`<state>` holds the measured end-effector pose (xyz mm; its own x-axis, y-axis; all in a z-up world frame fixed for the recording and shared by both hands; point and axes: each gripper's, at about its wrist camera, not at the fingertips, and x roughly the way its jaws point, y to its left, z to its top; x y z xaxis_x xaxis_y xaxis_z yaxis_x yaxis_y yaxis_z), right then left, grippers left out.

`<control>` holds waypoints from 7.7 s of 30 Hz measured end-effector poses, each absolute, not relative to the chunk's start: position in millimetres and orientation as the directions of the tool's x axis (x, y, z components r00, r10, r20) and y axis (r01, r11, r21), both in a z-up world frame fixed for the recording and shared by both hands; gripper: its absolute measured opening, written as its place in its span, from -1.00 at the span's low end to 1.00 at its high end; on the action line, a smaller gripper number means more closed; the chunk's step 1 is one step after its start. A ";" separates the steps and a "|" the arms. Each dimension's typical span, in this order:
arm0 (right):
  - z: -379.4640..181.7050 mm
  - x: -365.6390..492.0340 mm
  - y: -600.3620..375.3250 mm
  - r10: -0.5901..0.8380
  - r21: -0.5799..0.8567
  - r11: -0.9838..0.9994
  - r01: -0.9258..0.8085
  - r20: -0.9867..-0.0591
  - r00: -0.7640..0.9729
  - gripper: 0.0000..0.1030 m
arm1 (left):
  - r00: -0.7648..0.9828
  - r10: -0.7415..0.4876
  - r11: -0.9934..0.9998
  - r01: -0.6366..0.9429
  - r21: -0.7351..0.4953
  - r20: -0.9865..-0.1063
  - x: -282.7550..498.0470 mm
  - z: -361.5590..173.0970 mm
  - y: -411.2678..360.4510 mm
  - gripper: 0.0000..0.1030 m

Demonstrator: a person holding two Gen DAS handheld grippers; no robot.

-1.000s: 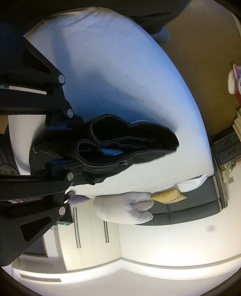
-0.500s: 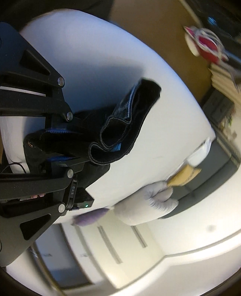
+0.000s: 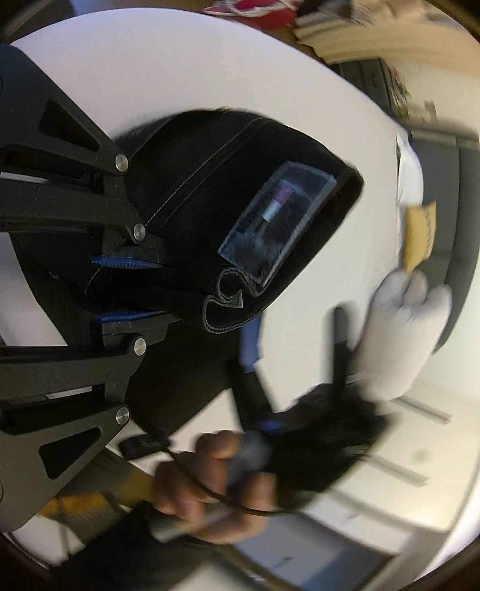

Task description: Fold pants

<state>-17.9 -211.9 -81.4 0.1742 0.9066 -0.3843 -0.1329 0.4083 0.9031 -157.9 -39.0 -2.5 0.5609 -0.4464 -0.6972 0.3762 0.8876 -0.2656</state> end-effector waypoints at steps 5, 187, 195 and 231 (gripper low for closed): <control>-93.6 -15.8 -206.0 0.879 0.874 0.472 -0.117 -0.456 0.140 0.87 | 0.540 -0.412 0.881 0.441 -0.171 -0.734 -163.5 -17.4 -80.6 -0.69; 115.7 -171.1 -210.5 0.000 0.199 0.979 0.037 -0.182 0.983 1.00 | 0.964 0.110 0.988 -0.081 0.129 -0.240 -180.2 174.8 56.1 1.00; 196.1 -247.2 -204.9 -0.073 0.185 0.981 0.059 0.073 0.995 1.00 | 0.971 0.204 0.969 -0.183 0.167 -0.121 -258.6 243.0 74.4 1.00; 71.4 -208.7 -137.2 -0.049 0.023 0.997 0.076 -0.582 0.812 1.00 | 0.659 0.076 0.996 -0.085 0.027 -0.748 -163.6 69.4 55.2 1.00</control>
<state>-208.7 -137.2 71.4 0.8117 -0.0489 -0.5821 0.0763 0.9968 0.0227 -163.6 55.2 69.4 0.6589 0.0765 -0.7483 -0.0848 0.9960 0.0272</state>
